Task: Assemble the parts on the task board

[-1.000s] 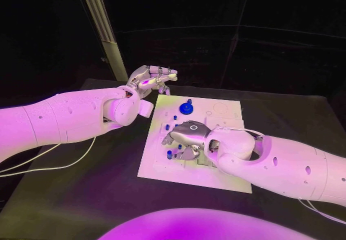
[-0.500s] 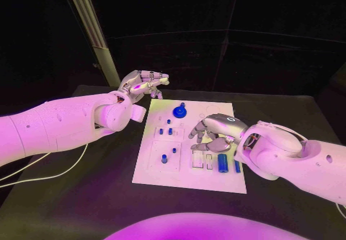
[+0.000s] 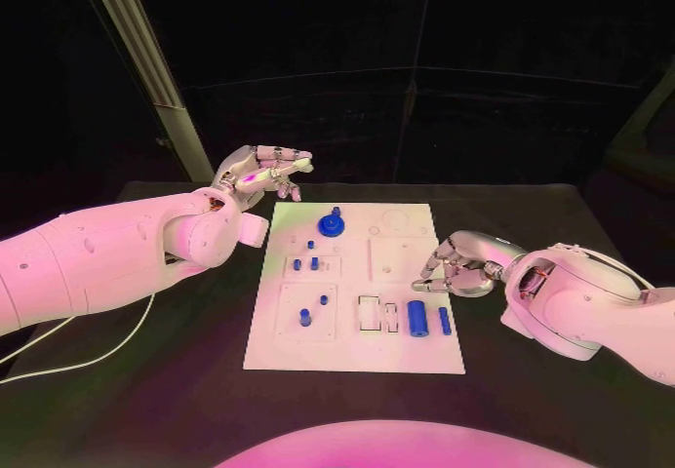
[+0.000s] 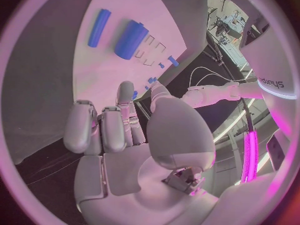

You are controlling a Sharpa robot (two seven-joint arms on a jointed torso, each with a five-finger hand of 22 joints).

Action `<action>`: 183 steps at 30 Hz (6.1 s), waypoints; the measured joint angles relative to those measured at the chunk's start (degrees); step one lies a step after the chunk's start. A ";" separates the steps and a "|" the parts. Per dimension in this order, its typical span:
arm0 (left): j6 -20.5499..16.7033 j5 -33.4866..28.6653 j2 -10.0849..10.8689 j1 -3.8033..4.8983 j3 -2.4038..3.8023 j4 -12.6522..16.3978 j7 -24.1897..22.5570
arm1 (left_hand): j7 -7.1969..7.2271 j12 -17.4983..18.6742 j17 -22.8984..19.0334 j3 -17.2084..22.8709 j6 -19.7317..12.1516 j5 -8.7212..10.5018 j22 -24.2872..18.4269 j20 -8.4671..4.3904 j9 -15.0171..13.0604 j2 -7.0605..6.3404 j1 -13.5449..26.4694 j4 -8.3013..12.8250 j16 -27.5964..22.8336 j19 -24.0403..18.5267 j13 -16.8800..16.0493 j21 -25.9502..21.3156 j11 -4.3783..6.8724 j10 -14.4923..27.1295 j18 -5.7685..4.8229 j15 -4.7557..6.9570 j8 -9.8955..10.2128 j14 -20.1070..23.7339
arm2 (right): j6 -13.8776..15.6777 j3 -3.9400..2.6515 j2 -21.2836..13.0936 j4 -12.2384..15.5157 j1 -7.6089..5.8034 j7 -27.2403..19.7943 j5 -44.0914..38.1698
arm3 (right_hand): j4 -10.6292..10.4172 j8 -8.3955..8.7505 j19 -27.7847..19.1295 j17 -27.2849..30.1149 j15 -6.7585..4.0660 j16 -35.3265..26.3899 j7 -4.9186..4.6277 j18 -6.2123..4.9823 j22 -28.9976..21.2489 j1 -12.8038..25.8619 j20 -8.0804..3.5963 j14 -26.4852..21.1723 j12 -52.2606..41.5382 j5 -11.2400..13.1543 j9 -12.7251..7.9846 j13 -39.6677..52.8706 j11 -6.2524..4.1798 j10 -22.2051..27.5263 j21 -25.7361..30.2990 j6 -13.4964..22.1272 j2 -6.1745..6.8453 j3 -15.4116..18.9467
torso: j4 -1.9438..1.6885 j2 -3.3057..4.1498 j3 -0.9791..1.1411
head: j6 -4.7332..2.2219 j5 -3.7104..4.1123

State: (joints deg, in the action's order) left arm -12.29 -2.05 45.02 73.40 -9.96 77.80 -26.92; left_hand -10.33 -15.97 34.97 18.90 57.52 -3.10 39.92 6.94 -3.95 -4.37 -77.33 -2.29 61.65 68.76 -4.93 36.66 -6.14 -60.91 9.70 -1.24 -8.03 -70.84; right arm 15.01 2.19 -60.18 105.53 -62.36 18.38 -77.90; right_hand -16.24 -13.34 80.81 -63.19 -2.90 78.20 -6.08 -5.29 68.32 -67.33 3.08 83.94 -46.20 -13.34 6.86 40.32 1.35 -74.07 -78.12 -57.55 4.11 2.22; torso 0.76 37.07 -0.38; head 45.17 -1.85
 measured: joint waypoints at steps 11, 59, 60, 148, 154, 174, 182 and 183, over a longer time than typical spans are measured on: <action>0.11 0.00 0.12 0.00 -0.08 0.04 0.10 | 0.00 0.00 0.00 0.00 0.00 0.00 0.01 0.00 0.00 0.00 0.00 0.00 0.00 0.00 0.00 0.00 0.00 0.00 0.00 0.00 0.00 0.00 | -2.41 0.82 0.73 0.25 1.41 8.91 -0.29 | -0.34 -3.27 0.41 -2.02 0.00 1.15 0.08 0.89 1.99 0.99 -0.02 0.00 -10.98 1.27 1.58 14.32 -0.23 -1.08 -1.06 0.47 -0.99 5.27 | 0.37 -0.18 0.00 | 0.10 0.58; 0.36 0.00 0.50 -0.01 -0.21 0.12 0.35 | 0.00 0.00 0.01 0.00 0.00 0.00 -0.12 0.00 0.00 0.00 0.00 0.00 0.00 0.00 -0.02 0.00 0.00 0.00 0.00 0.00 0.01 0.00 | 0.34 0.92 4.22 2.24 4.61 12.97 -3.85 | 2.62 -8.12 1.22 -5.83 -0.83 3.00 1.24 0.87 4.10 -8.73 -0.84 0.00 -15.86 -10.60 5.17 24.41 -1.44 -3.58 -2.20 0.96 -5.34 7.27 | 0.42 -0.19 -0.05 | 0.62 0.53; 0.36 0.00 0.50 -0.01 -0.21 0.12 0.35 | 0.00 0.00 0.01 0.00 0.00 0.00 -0.12 0.00 0.00 0.00 0.00 0.00 0.00 0.00 -0.02 0.00 0.00 0.00 0.00 0.00 0.01 0.00 | 0.99 0.89 4.18 2.49 4.60 12.79 -3.45 | 2.31 -8.32 1.22 -5.96 -0.83 3.29 1.36 0.87 4.14 -8.09 -0.84 0.00 -15.86 -10.83 5.18 24.48 -1.45 -3.96 -2.42 0.46 -5.10 7.49 | 0.42 -0.19 -0.05 | 0.60 0.55; 0.49 0.00 0.36 0.02 -0.21 0.27 0.57 | 0.00 0.00 0.01 0.00 0.00 0.00 -0.11 0.00 0.00 0.23 -0.24 0.00 0.00 0.00 0.00 0.00 0.00 0.00 -0.01 0.00 0.01 0.00 | 1.83 0.84 6.59 1.36 4.42 11.17 -0.04 | 5.66 -3.45 1.39 -5.78 -1.20 2.82 1.04 0.86 3.94 -3.57 -1.01 -0.02 -2.69 2.43 11.81 17.87 -0.93 -1.73 -2.14 0.64 -6.42 11.43 | 0.49 -0.13 0.01 | 0.99 0.09; 0.49 -0.01 0.46 0.01 -0.22 0.26 0.59 | 0.00 0.00 0.01 0.00 0.00 0.00 -0.11 0.00 0.00 0.23 -0.23 0.00 0.00 0.00 0.00 0.00 0.00 0.00 -0.01 0.00 0.01 0.00 | 3.41 0.78 0.94 2.74 3.31 7.63 1.52 | 5.89 -2.41 1.09 -5.86 -0.98 2.82 0.61 0.86 3.87 -5.51 -0.72 0.20 -1.05 1.01 11.25 16.71 -0.74 -1.34 -2.14 1.20 -7.15 11.67 | 0.59 -0.20 -0.03 | 0.58 0.79; 0.52 -0.01 0.62 0.01 -0.23 0.47 0.62 | 0.00 -0.44 -0.23 0.00 0.00 0.00 -0.24 0.00 0.00 0.23 -0.23 0.00 0.00 0.00 0.00 -0.45 -0.21 0.21 -0.01 0.00 0.01 0.00 | -3.55 0.86 -3.12 1.74 3.02 10.23 -4.85 | 4.34 -1.95 0.89 -3.91 -0.78 1.49 0.85 0.86 2.78 -5.18 -0.51 -0.01 0.95 0.99 10.87 15.32 -0.53 -0.54 -1.29 0.40 -7.46 13.53 | 0.78 -0.09 0.04 | 0.05 2.18; 0.55 -0.01 0.76 0.01 -0.24 0.51 0.62 | 0.00 -0.44 -0.22 0.00 0.00 0.00 -0.24 0.00 0.00 0.23 -0.23 0.00 0.00 0.00 -0.01 -0.45 -0.21 0.21 -0.01 0.00 0.01 0.00 | -6.43 0.88 -1.14 0.52 3.26 12.87 -6.99 | 4.34 -1.95 0.89 -3.92 -0.78 1.49 1.05 0.86 2.78 -5.19 -0.51 -0.01 0.95 0.99 10.88 15.36 -0.53 -0.54 -1.29 0.20 -7.46 13.53 | 0.63 -0.09 0.04 | 0.20 2.21; 0.56 -0.01 0.76 0.01 -0.24 0.52 0.62 | 0.00 -0.44 -0.22 0.00 0.00 0.00 -0.24 0.00 0.00 0.23 -0.23 0.00 0.00 0.00 -0.01 -0.45 -0.21 0.21 -0.01 0.00 0.01 0.00 | -6.66 0.88 -0.99 0.42 3.29 13.06 -7.15 | 4.34 -1.95 0.89 -3.92 -0.78 1.49 1.05 0.86 2.78 -5.18 -0.51 -0.01 0.95 0.99 10.91 15.36 -0.53 -0.54 -1.29 0.20 -7.46 13.53 | 0.62 -0.09 0.04 | 0.20 2.21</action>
State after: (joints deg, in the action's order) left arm -11.74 -2.06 45.78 73.41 -10.20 78.32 -26.29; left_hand -10.32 -16.41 34.75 18.90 57.53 -3.10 39.68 6.94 -3.95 -4.14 -77.57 -2.29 61.65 68.76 -4.94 36.21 -6.35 -60.70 9.69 -1.24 -8.02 -70.84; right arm 8.36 3.07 -61.17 105.95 -59.07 31.44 -85.05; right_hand -11.91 -15.29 81.70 -67.11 -3.68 79.70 -5.03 -4.44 71.10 -72.52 2.56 83.93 -45.26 -12.35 17.77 55.69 0.82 -74.61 -79.41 -57.35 -3.35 15.75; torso 1.38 36.98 -0.34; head 45.37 0.36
